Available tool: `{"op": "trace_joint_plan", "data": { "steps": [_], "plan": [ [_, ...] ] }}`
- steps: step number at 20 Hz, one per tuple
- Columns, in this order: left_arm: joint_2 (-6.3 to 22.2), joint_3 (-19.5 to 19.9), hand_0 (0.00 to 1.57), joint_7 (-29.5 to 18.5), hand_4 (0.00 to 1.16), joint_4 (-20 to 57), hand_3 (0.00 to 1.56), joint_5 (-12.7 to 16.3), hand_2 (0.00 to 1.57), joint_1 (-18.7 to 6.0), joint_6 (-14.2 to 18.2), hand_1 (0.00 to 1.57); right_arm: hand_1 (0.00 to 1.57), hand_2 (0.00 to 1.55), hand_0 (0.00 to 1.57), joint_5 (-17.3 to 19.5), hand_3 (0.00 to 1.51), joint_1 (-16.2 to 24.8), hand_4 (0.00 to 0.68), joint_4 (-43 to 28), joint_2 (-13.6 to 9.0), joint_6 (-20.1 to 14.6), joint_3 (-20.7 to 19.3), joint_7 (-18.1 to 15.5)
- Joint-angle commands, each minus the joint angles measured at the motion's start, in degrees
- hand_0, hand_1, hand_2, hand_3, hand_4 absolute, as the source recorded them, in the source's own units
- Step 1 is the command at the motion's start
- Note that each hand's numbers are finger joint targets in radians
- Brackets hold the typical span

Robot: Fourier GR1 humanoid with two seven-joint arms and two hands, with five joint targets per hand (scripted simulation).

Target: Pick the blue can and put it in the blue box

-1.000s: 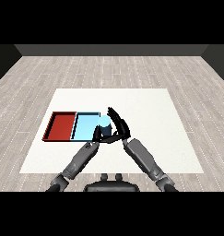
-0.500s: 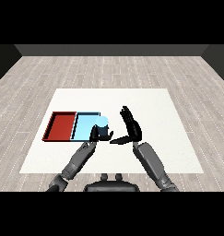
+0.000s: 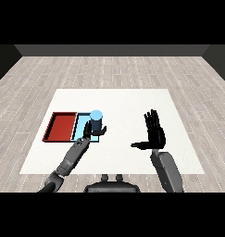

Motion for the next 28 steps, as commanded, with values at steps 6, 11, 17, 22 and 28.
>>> {"op": "trace_joint_plan", "data": {
  "steps": [6,11,17,22,28],
  "plan": [
    [8.8,10.0,1.57,4.4,1.09,13.3,1.5,2.1,1.57,-4.3,-3.3,1.57,0.0,0.0,0.0,0.2,0.0,1.9,0.0,-1.3,-0.9,-1.3,-4.3,1.3],
    [11.0,11.3,1.57,7.0,1.06,22.9,1.51,-0.1,1.57,-8.1,-3.5,1.57,0.0,0.0,0.0,0.2,0.0,5.2,0.0,-2.8,-1.2,0.6,-5.4,0.0],
    [9.8,11.9,1.57,12.0,0.99,37.3,1.4,-3.2,1.54,-17.0,-0.3,1.57,0.0,0.0,0.0,-1.1,0.0,-2.1,0.0,7.5,0.2,1.6,-7.5,0.4],
    [6.1,9.6,1.57,15.5,0.94,43.9,1.19,-6.5,1.47,-19.0,0.8,1.57,0.0,0.0,0.0,-1.2,0.0,-2.4,0.0,12.9,0.1,3.7,-10.0,-3.4],
    [5.3,8.4,1.5,17.3,0.85,48.4,0.54,-8.4,1.4,-17.3,-3.1,1.5,0.0,0.0,0.0,0.0,0.0,0.2,0.0,11.1,2.0,2.6,-7.9,-2.8]
  ]
}}
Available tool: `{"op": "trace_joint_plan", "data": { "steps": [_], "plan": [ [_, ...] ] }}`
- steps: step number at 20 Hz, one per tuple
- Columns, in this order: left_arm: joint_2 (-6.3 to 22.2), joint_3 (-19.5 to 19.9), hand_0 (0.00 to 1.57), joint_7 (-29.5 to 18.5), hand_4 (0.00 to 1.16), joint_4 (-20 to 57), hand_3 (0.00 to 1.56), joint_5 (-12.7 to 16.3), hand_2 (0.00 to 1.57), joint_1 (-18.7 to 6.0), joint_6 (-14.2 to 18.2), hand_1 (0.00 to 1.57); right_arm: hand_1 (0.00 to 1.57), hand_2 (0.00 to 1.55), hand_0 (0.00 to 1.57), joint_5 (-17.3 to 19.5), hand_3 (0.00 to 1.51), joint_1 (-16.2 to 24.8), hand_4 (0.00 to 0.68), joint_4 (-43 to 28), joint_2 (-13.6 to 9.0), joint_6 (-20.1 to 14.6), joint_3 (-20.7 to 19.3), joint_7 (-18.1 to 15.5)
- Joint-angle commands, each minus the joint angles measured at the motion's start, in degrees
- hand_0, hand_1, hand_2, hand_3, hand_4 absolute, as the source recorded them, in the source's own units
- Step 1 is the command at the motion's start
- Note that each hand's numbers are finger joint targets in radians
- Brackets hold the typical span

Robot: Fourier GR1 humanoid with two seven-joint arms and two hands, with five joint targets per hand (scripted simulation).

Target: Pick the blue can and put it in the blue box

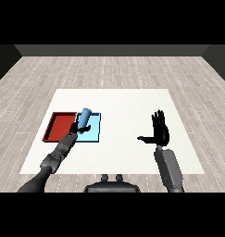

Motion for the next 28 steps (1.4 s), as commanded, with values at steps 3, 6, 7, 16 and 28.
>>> {"op": "trace_joint_plan", "data": {
  "steps": [3,6,7,16,28],
  "plan": [
    [-1.6,2.6,1.57,2.5,0.7,3.4,0.0,2.0,1.48,1.7,-4.1,1.57,0.0,0.0,0.0,0.2,0.0,0.3,0.0,0.6,0.3,0.4,-0.2,-0.5],
    [-2.6,-1.3,0.86,4.0,0.65,4.7,0.48,-2.4,0.88,1.4,-2.6,0.86,0.0,0.0,0.0,1.5,0.0,0.9,0.0,1.5,1.3,1.8,1.1,-3.2],
    [-1.3,-0.1,0.32,3.2,0.77,4.7,0.47,-1.3,0.38,2.5,-5.0,0.32,0.0,0.0,0.0,0.3,0.0,-0.4,0.0,0.0,0.3,1.1,-0.5,-1.1],
    [0.0,5.7,0.0,-8.7,0.0,-2.1,0.0,2.9,0.0,5.3,12.0,0.0,0.0,0.0,0.0,-1.7,0.0,-0.9,0.0,-0.5,1.0,2.7,-1.6,-0.6],
    [-5.0,7.7,0.0,-38.5,0.0,-33.1,0.0,8.7,0.0,14.7,-0.2,0.0,0.0,0.0,0.0,-0.6,0.0,0.6,0.0,-0.8,0.0,3.2,-0.8,0.7]
  ]
}}
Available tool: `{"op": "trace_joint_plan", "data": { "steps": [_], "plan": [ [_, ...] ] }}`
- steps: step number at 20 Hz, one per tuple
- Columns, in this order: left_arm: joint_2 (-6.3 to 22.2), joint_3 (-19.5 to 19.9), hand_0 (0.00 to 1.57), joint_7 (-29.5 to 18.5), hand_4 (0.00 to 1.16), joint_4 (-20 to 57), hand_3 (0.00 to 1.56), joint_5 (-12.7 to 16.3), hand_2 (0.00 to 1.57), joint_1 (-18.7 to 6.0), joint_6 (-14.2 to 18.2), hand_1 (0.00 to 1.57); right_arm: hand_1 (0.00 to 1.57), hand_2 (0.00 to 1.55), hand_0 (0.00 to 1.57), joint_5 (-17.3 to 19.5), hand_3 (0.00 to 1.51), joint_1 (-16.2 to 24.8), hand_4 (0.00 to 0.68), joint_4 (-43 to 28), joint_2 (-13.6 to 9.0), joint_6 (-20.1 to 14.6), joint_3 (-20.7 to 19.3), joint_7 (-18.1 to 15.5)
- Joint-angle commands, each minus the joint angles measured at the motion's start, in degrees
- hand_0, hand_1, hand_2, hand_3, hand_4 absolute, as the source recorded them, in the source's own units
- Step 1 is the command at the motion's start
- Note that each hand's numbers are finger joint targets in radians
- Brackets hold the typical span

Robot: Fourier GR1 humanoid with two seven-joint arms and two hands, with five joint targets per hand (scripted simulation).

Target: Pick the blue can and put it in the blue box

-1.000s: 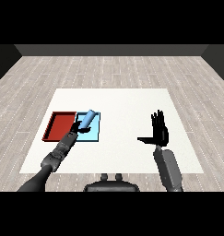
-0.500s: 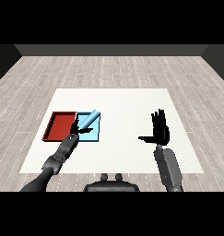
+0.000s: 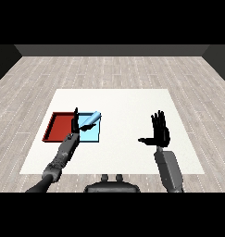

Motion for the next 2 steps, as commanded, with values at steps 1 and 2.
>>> {"op": "trace_joint_plan", "data": {
  "steps": [1,2],
  "plan": [
    [-1.8,-1.6,0.0,-6.2,0.0,-12.0,0.0,1.6,0.0,4.8,-6.8,0.0,0.0,0.0,0.0,0.2,0.0,1.8,0.0,-1.0,-2.9,1.4,-1.3,0.5],
    [-0.8,-2.1,0.0,-6.6,0.0,-15.4,0.0,2.1,0.0,8.8,-8.4,0.0,0.0,0.0,0.0,1.2,0.0,1.1,0.0,1.6,-1.7,1.4,-0.5,-0.9]
  ]
}}
